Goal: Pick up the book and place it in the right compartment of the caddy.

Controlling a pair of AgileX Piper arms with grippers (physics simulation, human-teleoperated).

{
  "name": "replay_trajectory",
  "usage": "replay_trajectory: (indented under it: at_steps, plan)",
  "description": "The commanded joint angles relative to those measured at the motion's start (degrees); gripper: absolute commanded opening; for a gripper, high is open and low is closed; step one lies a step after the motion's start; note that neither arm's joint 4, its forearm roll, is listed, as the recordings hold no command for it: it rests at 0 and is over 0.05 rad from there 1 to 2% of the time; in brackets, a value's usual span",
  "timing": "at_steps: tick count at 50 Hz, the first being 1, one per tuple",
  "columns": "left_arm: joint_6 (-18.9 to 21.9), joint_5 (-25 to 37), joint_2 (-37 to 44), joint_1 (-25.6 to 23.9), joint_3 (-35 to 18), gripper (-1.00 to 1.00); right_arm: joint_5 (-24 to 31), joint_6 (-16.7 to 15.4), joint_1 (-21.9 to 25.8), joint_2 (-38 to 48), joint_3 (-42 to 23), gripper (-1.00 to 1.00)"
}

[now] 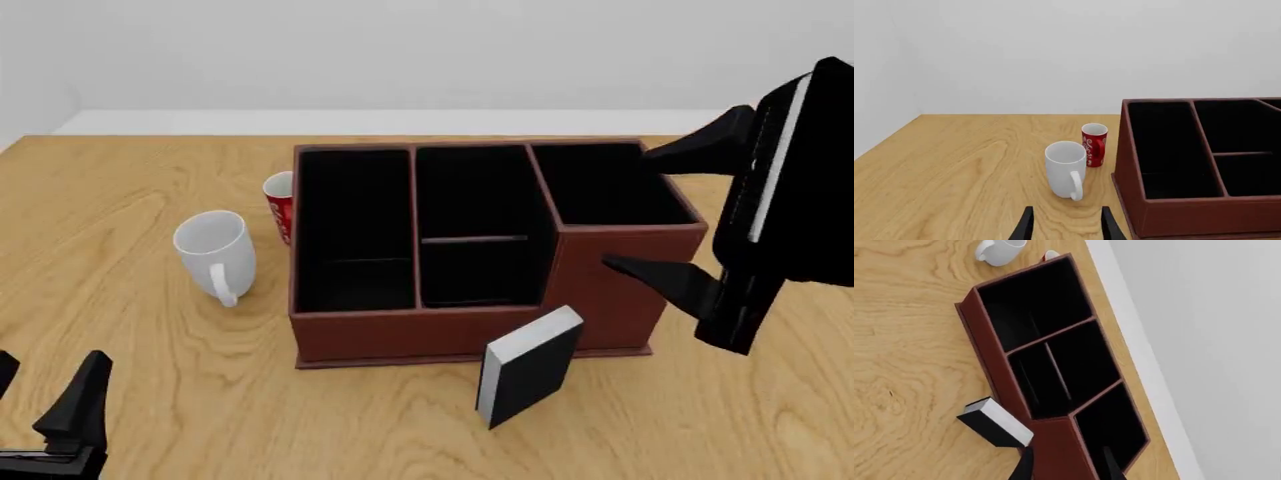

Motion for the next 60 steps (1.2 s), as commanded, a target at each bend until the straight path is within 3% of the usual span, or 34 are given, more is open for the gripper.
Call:
replay_trajectory:
  at_steps: [1,25,40,44,45,60]
  plan:
    - [0.0,0.0,0.0,0.0,0.0,1.0,6.01,-2.39,0.71,4.78,-6.06,1.0]
    - [0.0,0.0,0.0,0.0,0.0,1.0,17.05,-2.88,4.9,12.57,-14.85,1.0]
    - [0.0,0.0,0.0,0.0,0.0,1.0,23.39,-3.66,5.02,16.5,-18.32,1.0]
    - [0.0,0.0,0.0,0.0,0.0,1.0,23.7,-4.2,4.71,17.62,-18.58,1.0]
    - [0.0,0.0,0.0,0.0,0.0,1.0,23.71,-6.66,3.76,20.67,-17.47,1.0]
    - [0.0,0.0,0.0,0.0,0.0,1.0,23.72,-7.65,4.77,23.74,-16.77,1.0]
